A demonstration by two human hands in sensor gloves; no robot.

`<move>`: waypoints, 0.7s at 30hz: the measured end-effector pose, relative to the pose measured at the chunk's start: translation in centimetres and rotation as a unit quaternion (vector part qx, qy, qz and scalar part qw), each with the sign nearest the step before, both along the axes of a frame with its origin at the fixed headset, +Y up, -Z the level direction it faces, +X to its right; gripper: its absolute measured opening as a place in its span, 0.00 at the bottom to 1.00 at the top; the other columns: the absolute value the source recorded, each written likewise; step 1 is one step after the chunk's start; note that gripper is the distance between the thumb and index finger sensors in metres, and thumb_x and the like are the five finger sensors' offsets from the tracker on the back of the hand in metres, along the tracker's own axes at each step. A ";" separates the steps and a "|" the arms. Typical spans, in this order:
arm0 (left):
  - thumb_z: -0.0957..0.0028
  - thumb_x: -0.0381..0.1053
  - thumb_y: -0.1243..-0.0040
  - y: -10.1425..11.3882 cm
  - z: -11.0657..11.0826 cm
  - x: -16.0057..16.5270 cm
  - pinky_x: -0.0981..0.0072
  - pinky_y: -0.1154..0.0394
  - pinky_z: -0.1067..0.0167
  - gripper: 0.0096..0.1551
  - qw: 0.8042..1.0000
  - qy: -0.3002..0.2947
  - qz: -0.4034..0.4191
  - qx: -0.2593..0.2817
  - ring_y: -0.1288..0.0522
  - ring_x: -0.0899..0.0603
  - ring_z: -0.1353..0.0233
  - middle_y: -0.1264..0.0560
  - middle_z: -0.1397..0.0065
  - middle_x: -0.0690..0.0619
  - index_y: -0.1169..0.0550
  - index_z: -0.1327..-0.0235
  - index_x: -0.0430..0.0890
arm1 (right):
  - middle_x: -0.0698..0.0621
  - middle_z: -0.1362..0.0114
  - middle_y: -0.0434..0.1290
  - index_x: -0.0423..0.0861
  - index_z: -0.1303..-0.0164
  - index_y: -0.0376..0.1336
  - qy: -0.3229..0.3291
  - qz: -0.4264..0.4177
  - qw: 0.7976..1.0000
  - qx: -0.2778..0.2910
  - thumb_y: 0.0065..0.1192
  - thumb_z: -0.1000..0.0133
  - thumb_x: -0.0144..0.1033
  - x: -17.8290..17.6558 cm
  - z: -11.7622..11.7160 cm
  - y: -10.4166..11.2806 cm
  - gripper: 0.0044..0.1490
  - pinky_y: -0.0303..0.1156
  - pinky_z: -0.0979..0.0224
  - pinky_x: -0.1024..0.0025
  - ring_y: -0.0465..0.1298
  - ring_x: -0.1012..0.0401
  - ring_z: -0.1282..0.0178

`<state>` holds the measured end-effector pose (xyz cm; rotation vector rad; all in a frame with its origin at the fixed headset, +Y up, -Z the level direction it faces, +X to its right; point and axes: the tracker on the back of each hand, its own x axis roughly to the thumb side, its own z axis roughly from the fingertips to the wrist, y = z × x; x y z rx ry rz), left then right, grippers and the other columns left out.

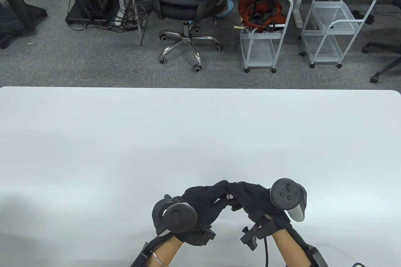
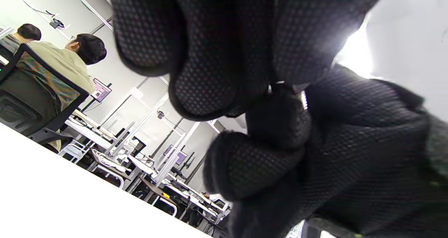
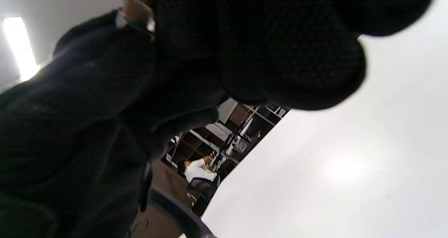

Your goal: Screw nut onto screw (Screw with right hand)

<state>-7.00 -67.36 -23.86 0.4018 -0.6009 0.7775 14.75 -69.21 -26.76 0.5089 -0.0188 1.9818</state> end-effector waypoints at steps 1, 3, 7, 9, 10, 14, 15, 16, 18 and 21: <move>0.55 0.54 0.31 0.0 0.0 0.0 0.64 0.16 0.49 0.23 1.000 -0.002 -0.003 0.000 0.10 0.54 0.53 0.10 0.50 0.58 0.15 0.49 0.48 | 0.38 0.59 0.85 0.38 0.68 0.74 0.004 0.003 1.000 -0.009 0.45 0.34 0.48 0.0 0.0 0.0 0.31 0.76 0.58 0.51 0.85 0.50 0.69; 0.55 0.54 0.31 -0.1 -0.1 0.0 0.64 0.16 0.49 0.22 1.000 0.000 -0.005 -0.004 0.10 0.54 0.53 0.09 0.50 0.59 0.15 0.49 0.48 | 0.37 0.56 0.84 0.37 0.65 0.74 0.019 0.018 0.999 -0.023 0.44 0.34 0.49 0.0 -0.1 0.0 0.33 0.75 0.56 0.50 0.85 0.49 0.66; 0.55 0.54 0.31 -0.5 -0.5 -0.3 0.64 0.16 0.49 0.22 1.000 0.011 -0.010 -0.016 0.10 0.54 0.53 0.09 0.50 0.58 0.15 0.49 0.48 | 0.31 0.44 0.79 0.31 0.50 0.69 0.074 0.055 0.995 -0.045 0.54 0.36 0.51 -0.1 -0.2 0.2 0.32 0.73 0.48 0.46 0.83 0.45 0.55; 0.55 0.53 0.31 -0.6 -0.6 -0.3 0.63 0.16 0.49 0.23 1.000 0.008 -0.011 -0.017 0.10 0.53 0.53 0.09 0.50 0.57 0.15 0.49 0.47 | 0.35 0.49 0.81 0.35 0.55 0.71 0.048 0.053 0.997 -0.016 0.52 0.35 0.50 -0.1 -0.2 0.2 0.30 0.74 0.51 0.49 0.84 0.48 0.59; 0.54 0.53 0.32 -0.6 -0.6 -0.3 0.64 0.16 0.49 0.23 1.000 0.008 -0.019 -0.009 0.10 0.54 0.53 0.09 0.50 0.58 0.15 0.49 0.47 | 0.36 0.52 0.83 0.35 0.59 0.73 0.028 0.040 0.999 -0.012 0.52 0.35 0.49 -0.2 -0.2 0.1 0.29 0.75 0.54 0.50 0.85 0.49 0.63; 0.54 0.55 0.33 -0.7 -0.8 -0.2 0.61 0.17 0.48 0.25 0.999 0.002 -0.042 -0.010 0.10 0.52 0.52 0.09 0.49 0.56 0.15 0.47 0.45 | 0.37 0.56 0.84 0.36 0.64 0.74 0.007 0.052 0.999 -0.001 0.51 0.35 0.48 -0.3 -0.3 -0.1 0.28 0.75 0.56 0.51 0.85 0.50 0.66; 0.54 0.56 0.34 -0.7 -0.8 -0.2 0.59 0.17 0.47 0.26 0.999 -0.001 -0.052 -0.012 0.11 0.50 0.50 0.10 0.47 0.54 0.16 0.46 0.46 | 0.37 0.56 0.84 0.36 0.64 0.74 0.003 0.063 0.998 0.000 0.51 0.35 0.48 -0.3 -0.3 -0.2 0.28 0.75 0.56 0.51 0.85 0.50 0.66; 0.53 0.58 0.35 -0.7 -1.0 -0.3 0.57 0.18 0.45 0.28 0.997 -0.001 -0.074 -0.015 0.11 0.48 0.48 0.10 0.45 0.53 0.16 0.44 0.45 | 0.36 0.55 0.83 0.35 0.62 0.74 -0.002 0.089 0.996 0.006 0.51 0.35 0.47 -0.4 -0.3 -0.3 0.28 0.75 0.55 0.50 0.85 0.50 0.65; 0.51 0.61 0.38 -0.8 -1.4 -0.8 0.49 0.21 0.40 0.35 0.992 0.014 -0.120 -0.020 0.14 0.41 0.40 0.13 0.37 0.49 0.20 0.36 0.44 | 0.35 0.53 0.83 0.34 0.60 0.73 -0.008 0.151 0.988 0.012 0.52 0.36 0.46 -0.7 -0.4 -0.6 0.28 0.75 0.54 0.49 0.85 0.48 0.64; 0.49 0.67 0.42 -1.4 -2.2 -1.9 0.41 0.29 0.31 0.43 0.985 0.025 -0.168 -0.040 0.21 0.34 0.30 0.20 0.26 0.42 0.27 0.26 0.44 | 0.31 0.47 0.80 0.31 0.53 0.71 0.004 0.258 0.966 0.004 0.53 0.36 0.44 -1.5 -0.6 -1.4 0.28 0.73 0.49 0.46 0.83 0.45 0.57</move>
